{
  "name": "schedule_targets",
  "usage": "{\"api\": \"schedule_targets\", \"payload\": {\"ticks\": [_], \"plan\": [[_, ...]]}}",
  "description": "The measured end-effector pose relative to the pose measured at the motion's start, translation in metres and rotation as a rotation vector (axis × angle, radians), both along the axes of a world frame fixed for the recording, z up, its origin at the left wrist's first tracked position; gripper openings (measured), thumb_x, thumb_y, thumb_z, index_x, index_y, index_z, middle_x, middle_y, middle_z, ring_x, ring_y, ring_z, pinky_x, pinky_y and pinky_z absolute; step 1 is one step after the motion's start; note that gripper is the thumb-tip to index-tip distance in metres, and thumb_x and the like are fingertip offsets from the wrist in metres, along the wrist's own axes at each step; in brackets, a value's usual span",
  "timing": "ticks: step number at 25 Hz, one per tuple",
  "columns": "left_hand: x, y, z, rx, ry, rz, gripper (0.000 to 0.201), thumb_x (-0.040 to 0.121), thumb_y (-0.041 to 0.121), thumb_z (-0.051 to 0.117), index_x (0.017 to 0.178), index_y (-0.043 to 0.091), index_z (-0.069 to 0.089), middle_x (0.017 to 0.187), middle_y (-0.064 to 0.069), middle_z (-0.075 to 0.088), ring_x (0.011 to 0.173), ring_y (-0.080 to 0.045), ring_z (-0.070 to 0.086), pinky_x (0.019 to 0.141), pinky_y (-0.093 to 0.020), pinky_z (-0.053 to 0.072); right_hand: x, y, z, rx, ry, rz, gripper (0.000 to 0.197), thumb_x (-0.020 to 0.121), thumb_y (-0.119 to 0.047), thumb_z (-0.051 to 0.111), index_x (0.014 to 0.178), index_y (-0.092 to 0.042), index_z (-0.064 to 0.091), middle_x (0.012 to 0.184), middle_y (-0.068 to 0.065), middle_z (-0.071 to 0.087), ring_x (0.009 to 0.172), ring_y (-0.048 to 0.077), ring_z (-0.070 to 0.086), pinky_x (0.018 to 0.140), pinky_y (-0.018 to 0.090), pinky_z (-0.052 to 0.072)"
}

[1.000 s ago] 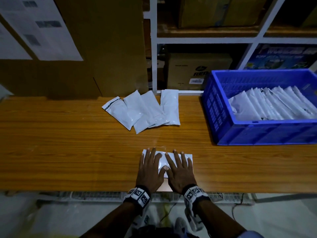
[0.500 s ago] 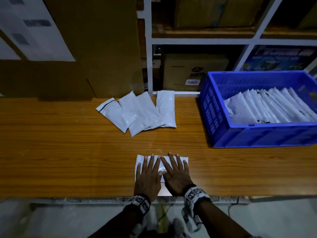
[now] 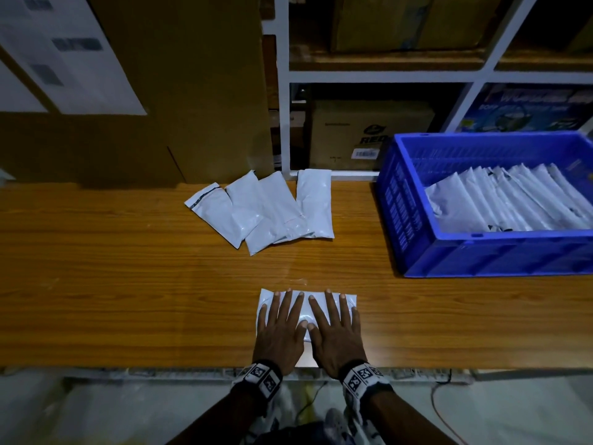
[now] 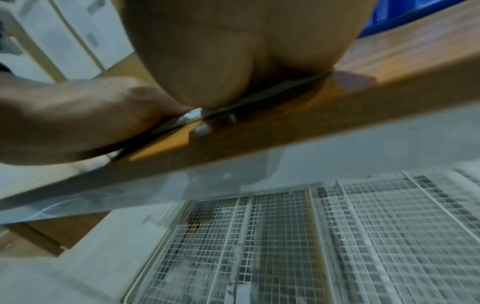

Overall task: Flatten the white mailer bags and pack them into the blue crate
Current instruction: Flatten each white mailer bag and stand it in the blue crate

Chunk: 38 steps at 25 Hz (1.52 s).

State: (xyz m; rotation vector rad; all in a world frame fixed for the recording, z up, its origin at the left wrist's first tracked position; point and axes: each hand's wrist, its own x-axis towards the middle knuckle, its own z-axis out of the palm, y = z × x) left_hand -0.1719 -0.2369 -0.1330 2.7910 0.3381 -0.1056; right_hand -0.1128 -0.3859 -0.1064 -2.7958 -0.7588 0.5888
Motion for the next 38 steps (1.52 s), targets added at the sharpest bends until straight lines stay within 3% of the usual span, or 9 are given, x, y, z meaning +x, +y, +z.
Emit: {"api": "schedule_targets", "payload": {"ticks": [5, 10, 18, 23, 26, 29, 32, 36, 38], "plan": [[0.002, 0.008, 0.004, 0.012, 0.026, -0.021, 0.06, 0.103, 0.057, 0.009, 0.159, 0.036, 0.003, 0.167, 0.004, 0.0, 0.155, -0.024, 0.001, 0.121, -0.049, 0.0, 0.012, 0.003, 0.004, -0.062, 0.123, 0.03, 0.06, 0.091, -0.062, -0.008, 0.146, -0.045, -0.026, 0.152, -0.007, -0.042, 0.142, 0.022, -0.036, 0.116, 0.048, -0.019], [-0.003, 0.015, 0.0, -0.024, 0.023, -0.026, 0.061, 0.095, 0.065, -0.008, 0.153, 0.048, -0.016, 0.162, 0.012, -0.024, 0.151, -0.018, -0.022, 0.119, -0.043, -0.02, 0.016, 0.0, 0.004, -0.037, 0.189, 0.061, 0.058, 0.099, -0.057, 0.008, 0.146, -0.048, -0.025, 0.149, -0.011, -0.045, 0.14, 0.019, -0.039, 0.113, 0.046, -0.024], [0.001, 0.014, 0.001, 0.029, 0.008, -0.017, 0.062, 0.097, 0.062, -0.003, 0.156, 0.043, -0.002, 0.164, 0.01, -0.01, 0.153, -0.017, -0.008, 0.12, -0.045, -0.01, 0.01, 0.008, 0.026, 0.032, 0.046, 0.063, 0.06, 0.101, -0.051, 0.012, 0.152, -0.04, -0.017, 0.153, -0.004, -0.039, 0.142, 0.023, -0.037, 0.116, 0.047, -0.02], [-0.001, 0.014, -0.004, 0.082, -0.021, -0.036, 0.076, 0.098, 0.035, 0.033, 0.156, 0.033, -0.015, 0.166, 0.001, -0.009, 0.154, -0.024, -0.009, 0.12, -0.048, -0.005, 0.003, 0.025, 0.008, 0.028, 0.128, 0.032, 0.059, 0.091, -0.064, -0.007, 0.144, -0.048, -0.028, 0.153, -0.009, -0.039, 0.142, 0.016, -0.037, 0.115, 0.047, -0.023], [0.0, 0.013, -0.004, 0.043, -0.005, -0.017, 0.079, 0.095, 0.033, 0.044, 0.159, 0.027, -0.002, 0.167, -0.003, 0.005, 0.153, -0.025, 0.0, 0.119, -0.05, 0.002, 0.009, 0.028, 0.007, -0.019, 0.175, 0.039, 0.06, 0.089, -0.065, -0.011, 0.143, -0.049, -0.029, 0.152, -0.009, -0.042, 0.139, 0.016, -0.041, 0.114, 0.048, -0.024], [0.002, 0.011, 0.005, 0.049, -0.011, -0.006, 0.07, 0.093, 0.033, 0.036, 0.16, 0.022, 0.016, 0.167, -0.006, 0.012, 0.154, -0.028, 0.008, 0.118, -0.053, 0.008, 0.016, 0.028, 0.011, -0.047, 0.241, 0.047, 0.058, 0.096, -0.06, -0.001, 0.148, -0.045, -0.023, 0.151, -0.009, -0.042, 0.139, 0.016, -0.041, 0.115, 0.048, -0.023], [0.007, 0.004, 0.017, 0.035, -0.016, -0.036, 0.068, 0.092, 0.033, 0.027, 0.158, 0.019, 0.024, 0.166, -0.004, 0.016, 0.153, -0.03, 0.013, 0.118, -0.054, 0.01, 0.014, 0.028, 0.012, -0.014, 0.243, 0.039, 0.063, 0.09, -0.067, -0.009, 0.149, -0.046, -0.021, 0.152, -0.011, -0.039, 0.139, 0.014, -0.039, 0.116, 0.047, -0.021], [-0.001, -0.001, 0.006, -0.011, 0.008, -0.015, 0.061, 0.103, 0.044, 0.023, 0.16, 0.03, 0.01, 0.168, 0.005, 0.003, 0.154, -0.024, 0.007, 0.118, -0.051, 0.009, 0.018, 0.02, 0.016, 0.086, 0.252, 0.062, 0.057, 0.106, -0.041, 0.017, 0.154, -0.034, -0.012, 0.154, -0.013, -0.031, 0.143, 0.014, -0.032, 0.117, 0.042, -0.018], [-0.001, -0.002, 0.0, 0.006, 0.024, -0.018, 0.057, 0.106, 0.051, 0.014, 0.16, 0.035, 0.003, 0.168, 0.007, 0.0, 0.154, -0.021, 0.001, 0.118, -0.051, 0.005, 0.021, 0.013, 0.019, 0.193, 0.23, 0.015, 0.054, 0.107, -0.034, 0.015, 0.156, -0.028, -0.006, 0.159, -0.01, -0.022, 0.146, 0.013, -0.025, 0.12, 0.042, -0.011]]}}
